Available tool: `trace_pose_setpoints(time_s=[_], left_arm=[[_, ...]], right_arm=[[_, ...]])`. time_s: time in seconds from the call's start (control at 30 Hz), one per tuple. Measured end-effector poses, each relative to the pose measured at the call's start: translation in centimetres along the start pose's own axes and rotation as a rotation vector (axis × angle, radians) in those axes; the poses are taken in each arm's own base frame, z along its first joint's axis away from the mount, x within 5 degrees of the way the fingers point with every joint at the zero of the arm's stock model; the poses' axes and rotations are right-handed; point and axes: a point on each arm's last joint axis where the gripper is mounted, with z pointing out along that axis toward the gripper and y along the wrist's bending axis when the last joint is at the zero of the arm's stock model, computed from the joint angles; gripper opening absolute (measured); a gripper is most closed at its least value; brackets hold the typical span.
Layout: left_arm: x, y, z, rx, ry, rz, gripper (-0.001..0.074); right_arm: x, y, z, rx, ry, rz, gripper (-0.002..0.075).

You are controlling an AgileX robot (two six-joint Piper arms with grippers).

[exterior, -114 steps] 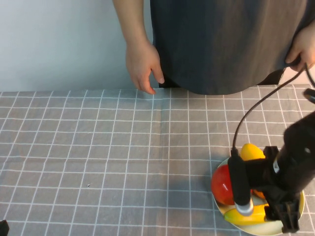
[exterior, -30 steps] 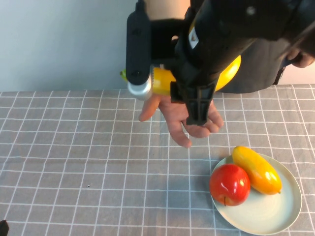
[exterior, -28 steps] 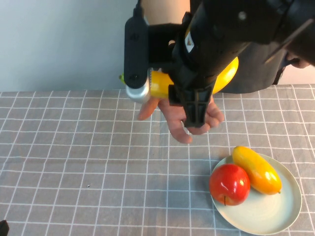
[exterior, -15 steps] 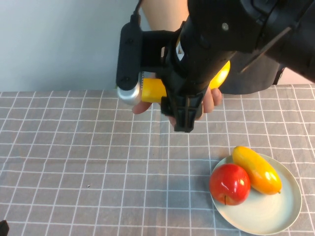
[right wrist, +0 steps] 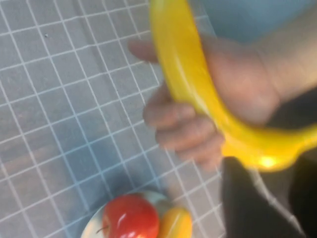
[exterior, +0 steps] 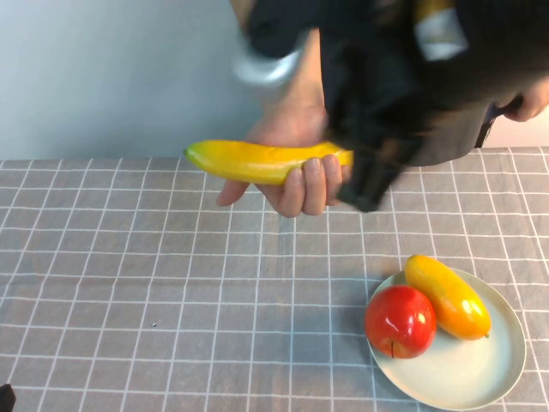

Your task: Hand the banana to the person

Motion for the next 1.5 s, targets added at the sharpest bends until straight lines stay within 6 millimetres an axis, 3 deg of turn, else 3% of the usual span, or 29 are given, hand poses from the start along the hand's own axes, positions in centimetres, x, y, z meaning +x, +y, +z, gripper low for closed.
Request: trace_pose_setpoints(time_s=[0.1,0.2,0.43,0.7,0.83,0.97,1.07,1.2,1.37,1.5], left_arm=[[0.0,0.0,0.0,0.000,0.000,-0.007,0.0004],[0.0,0.0,0.0,0.000,0.000,0.000,0.0004],[0.0,0.0,0.0,0.000,0.000,0.000,0.0004],[0.0,0.0,0.0,0.000,0.000,-0.007,0.0004],[0.0,0.0,0.0,0.000,0.000,0.000,0.0004],[0.0,0.0,0.0,0.000,0.000,0.000,0.0004],[0.0,0.0,0.0,0.000,0.000,0.000,0.0004],[0.0,0.0,0.0,0.000,0.000,0.000,0.0004],[0.0,0.0,0.0,0.000,0.000,0.000,0.0004],[0.0,0.0,0.0,0.000,0.000,0.000,0.0004]], right_arm=[[2.0,0.0,-1.9,0.008,-0.001,0.074,0.0085],[4.2,0.2,-3.6,0.009,-0.003,0.141,0.0020],[8.6,0.9,-5.9,0.012,0.006,0.298,-0.0006],[9.5,0.7,-7.2,0.032,-0.022,0.320,-0.0009],[10.2,1.1,-6.5,0.029,0.011,0.317,-0.0009],[12.9,1.0,-5.2,0.053,-0.006,0.381,-0.0009],[16.4,0.8,-3.9,0.114,-0.087,0.454,-0.0009],[21.9,2.2,-1.2,0.238,-0.200,0.547,-0.0009],[28.5,4.9,1.3,0.439,-0.294,0.633,-0.0009],[32.1,7.3,2.1,0.546,-0.299,0.699,-0.0009]])
